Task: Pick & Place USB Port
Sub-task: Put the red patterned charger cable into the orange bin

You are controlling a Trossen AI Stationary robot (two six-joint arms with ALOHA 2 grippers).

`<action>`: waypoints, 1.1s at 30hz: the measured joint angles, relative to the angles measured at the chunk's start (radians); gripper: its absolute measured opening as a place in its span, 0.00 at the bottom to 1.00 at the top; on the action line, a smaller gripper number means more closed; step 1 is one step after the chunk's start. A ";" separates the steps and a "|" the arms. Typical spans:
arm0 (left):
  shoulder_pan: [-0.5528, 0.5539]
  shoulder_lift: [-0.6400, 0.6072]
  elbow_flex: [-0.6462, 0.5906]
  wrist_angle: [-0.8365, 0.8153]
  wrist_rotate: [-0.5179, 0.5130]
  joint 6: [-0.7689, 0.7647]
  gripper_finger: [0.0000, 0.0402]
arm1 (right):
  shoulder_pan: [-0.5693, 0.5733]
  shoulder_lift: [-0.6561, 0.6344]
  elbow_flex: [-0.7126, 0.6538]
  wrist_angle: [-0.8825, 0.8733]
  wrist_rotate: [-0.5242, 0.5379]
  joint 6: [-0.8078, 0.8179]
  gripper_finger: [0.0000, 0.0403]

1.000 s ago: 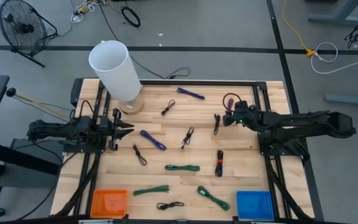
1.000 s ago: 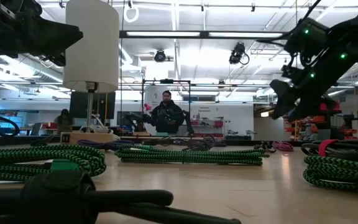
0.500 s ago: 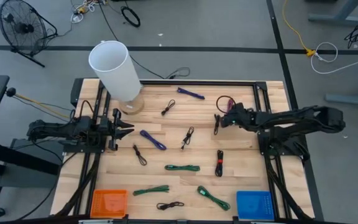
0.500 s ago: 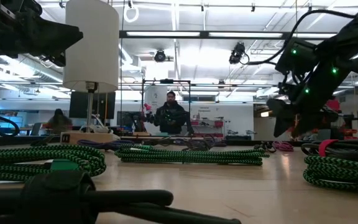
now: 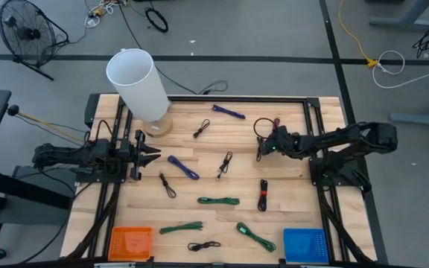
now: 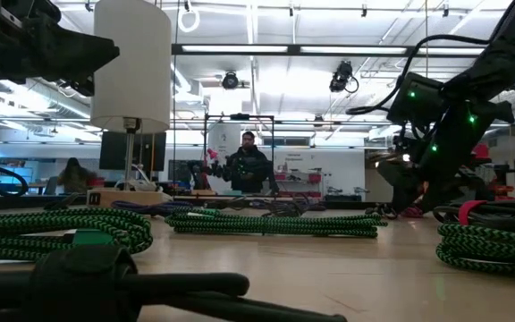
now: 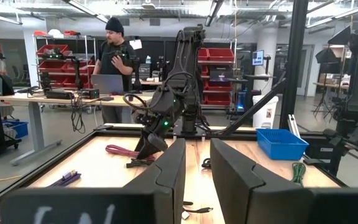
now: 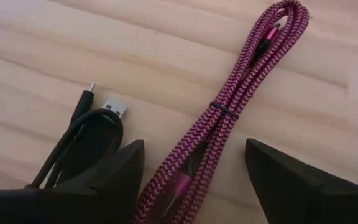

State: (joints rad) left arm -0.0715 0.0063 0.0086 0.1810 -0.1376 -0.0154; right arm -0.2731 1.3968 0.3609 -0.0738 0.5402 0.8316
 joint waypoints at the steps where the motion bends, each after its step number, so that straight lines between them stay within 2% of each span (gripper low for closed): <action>1: 0.000 0.000 0.000 0.000 0.000 0.000 0.19 | 0.000 0.007 0.000 0.001 0.001 0.002 0.67; 4: 0.000 0.000 0.000 0.000 0.000 0.000 0.19 | 0.000 0.017 0.001 0.001 0.003 0.024 0.61; 7: 0.000 0.000 0.000 0.000 0.000 0.000 0.19 | -0.003 0.018 0.001 0.000 -0.002 0.025 0.50; 9: 0.000 0.000 0.000 0.000 0.000 0.000 0.19 | -0.009 0.018 0.001 -0.001 -0.014 0.024 0.40; 14: 0.000 0.000 0.000 0.000 0.000 0.001 0.19 | -0.029 0.018 0.001 -0.011 -0.034 -0.004 0.07; 17: 0.000 0.000 0.000 0.000 0.000 0.001 0.19 | -0.045 0.005 0.001 -0.022 -0.025 -0.028 0.05; 21: 0.000 0.000 0.000 0.001 0.000 0.002 0.19 | -0.061 -0.076 0.006 -0.073 -0.040 -0.103 0.02; 27: 0.000 0.000 0.000 0.020 0.003 -0.006 0.19 | -0.056 -0.267 0.148 -0.194 -0.036 -0.232 0.02; 29: 0.000 0.000 0.000 0.045 0.003 -0.033 0.19 | -0.039 -0.321 0.213 -0.188 -0.062 -0.296 0.02; 33: 0.000 0.000 0.000 0.084 0.003 -0.050 0.19 | 0.042 -0.379 0.333 -0.140 -0.183 -0.415 0.02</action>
State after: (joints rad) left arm -0.0714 0.0063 0.0083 0.2651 -0.1341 -0.0653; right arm -0.2316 1.0183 0.6942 -0.2143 0.3569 0.4162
